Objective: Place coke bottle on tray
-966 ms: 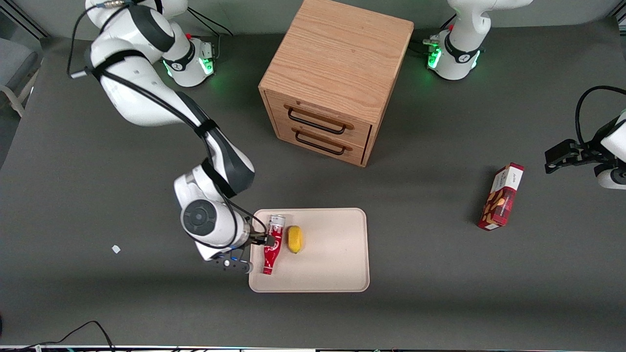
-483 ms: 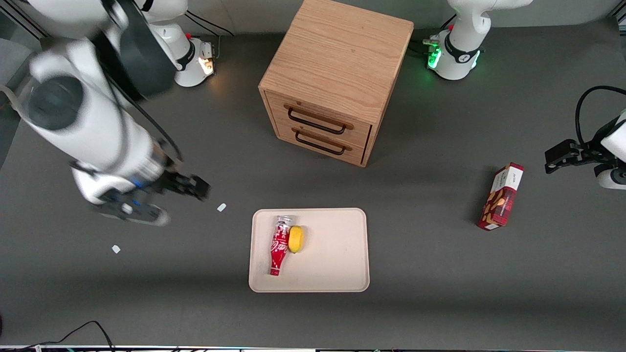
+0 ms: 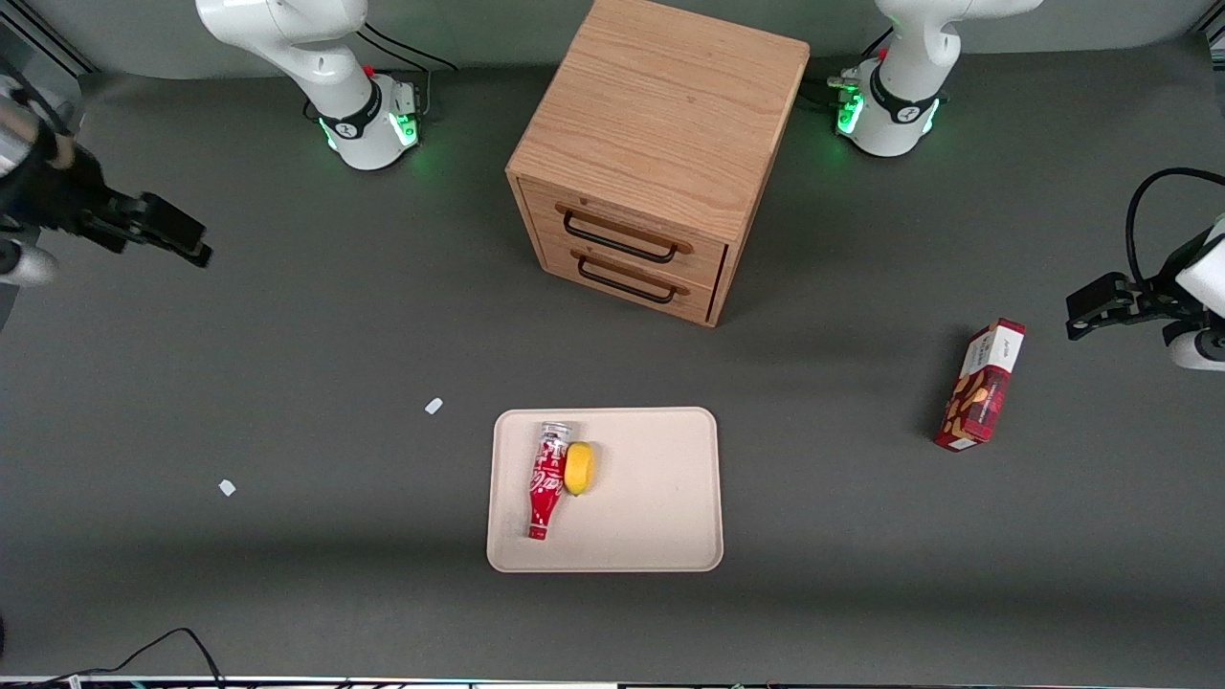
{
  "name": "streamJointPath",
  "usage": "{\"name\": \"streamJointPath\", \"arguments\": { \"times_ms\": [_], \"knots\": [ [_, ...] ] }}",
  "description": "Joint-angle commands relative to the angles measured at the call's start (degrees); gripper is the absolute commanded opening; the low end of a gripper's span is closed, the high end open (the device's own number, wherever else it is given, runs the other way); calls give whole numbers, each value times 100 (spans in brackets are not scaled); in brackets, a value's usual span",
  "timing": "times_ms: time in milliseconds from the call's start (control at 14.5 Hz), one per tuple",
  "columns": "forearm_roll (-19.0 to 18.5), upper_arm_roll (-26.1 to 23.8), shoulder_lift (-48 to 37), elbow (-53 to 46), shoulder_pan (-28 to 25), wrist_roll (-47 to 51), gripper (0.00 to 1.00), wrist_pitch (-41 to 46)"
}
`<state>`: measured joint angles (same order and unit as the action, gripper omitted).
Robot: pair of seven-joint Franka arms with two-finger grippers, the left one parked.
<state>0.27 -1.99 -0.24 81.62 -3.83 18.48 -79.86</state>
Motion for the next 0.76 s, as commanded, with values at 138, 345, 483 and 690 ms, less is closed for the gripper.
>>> {"name": "streamJointPath", "arguments": {
  "times_ms": [138,345,483,690],
  "knots": [
    [167,208,-1189,1876,-74,-257,100,-847],
    [158,208,-944,1491,-92,-205,100,-795],
    [158,208,-602,955,-83,-205,100,-498],
    [149,208,-477,777,-83,-240,100,-373]
  ]
}}
